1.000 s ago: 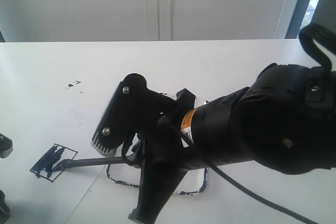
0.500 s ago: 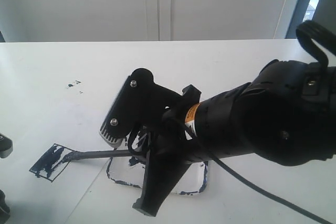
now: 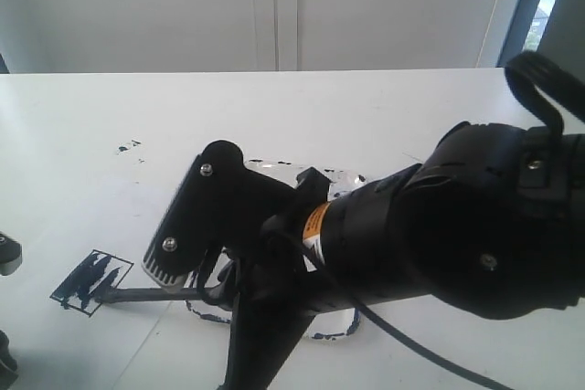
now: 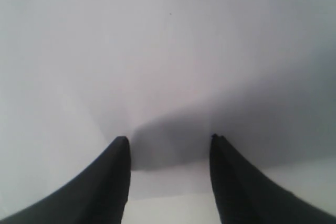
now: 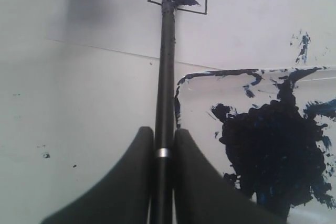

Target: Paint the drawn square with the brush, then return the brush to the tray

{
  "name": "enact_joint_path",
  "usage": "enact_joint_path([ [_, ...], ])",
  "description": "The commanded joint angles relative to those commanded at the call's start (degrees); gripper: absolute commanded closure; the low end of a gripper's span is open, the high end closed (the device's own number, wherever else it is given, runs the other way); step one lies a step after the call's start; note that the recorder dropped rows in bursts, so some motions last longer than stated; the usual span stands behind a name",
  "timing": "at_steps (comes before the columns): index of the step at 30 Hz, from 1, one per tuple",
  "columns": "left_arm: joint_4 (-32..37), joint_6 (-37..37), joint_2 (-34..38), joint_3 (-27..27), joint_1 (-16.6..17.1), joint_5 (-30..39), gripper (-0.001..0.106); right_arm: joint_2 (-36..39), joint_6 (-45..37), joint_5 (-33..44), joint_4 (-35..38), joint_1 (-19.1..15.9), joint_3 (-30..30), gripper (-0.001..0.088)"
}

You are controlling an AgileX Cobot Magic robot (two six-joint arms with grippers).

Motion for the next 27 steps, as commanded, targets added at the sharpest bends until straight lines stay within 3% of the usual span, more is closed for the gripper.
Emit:
enact_joint_path([
  [12,0.0,0.0,0.0,0.0,0.0,0.0,0.053,0.0,-1.1,0.6,0.0,0.1,0.0,0.0868],
  [18,0.0,0.0,0.0,0.0,0.0,0.0,0.053,-2.2,-1.3,-7.3,-2.3,0.0,0.0,0.0868],
  [23,0.0,0.3,-0.1,-0.1,0.0,0.4,0.053,-2.3,-1.3,-7.2,-4.0,0.0,0.0,0.0868],
  [27,-0.4,-0.2,-4.9,-0.3,0.0,0.5,0.053,-2.3,-1.3,-7.3,-4.7,0.0,0.0,0.0868],
])
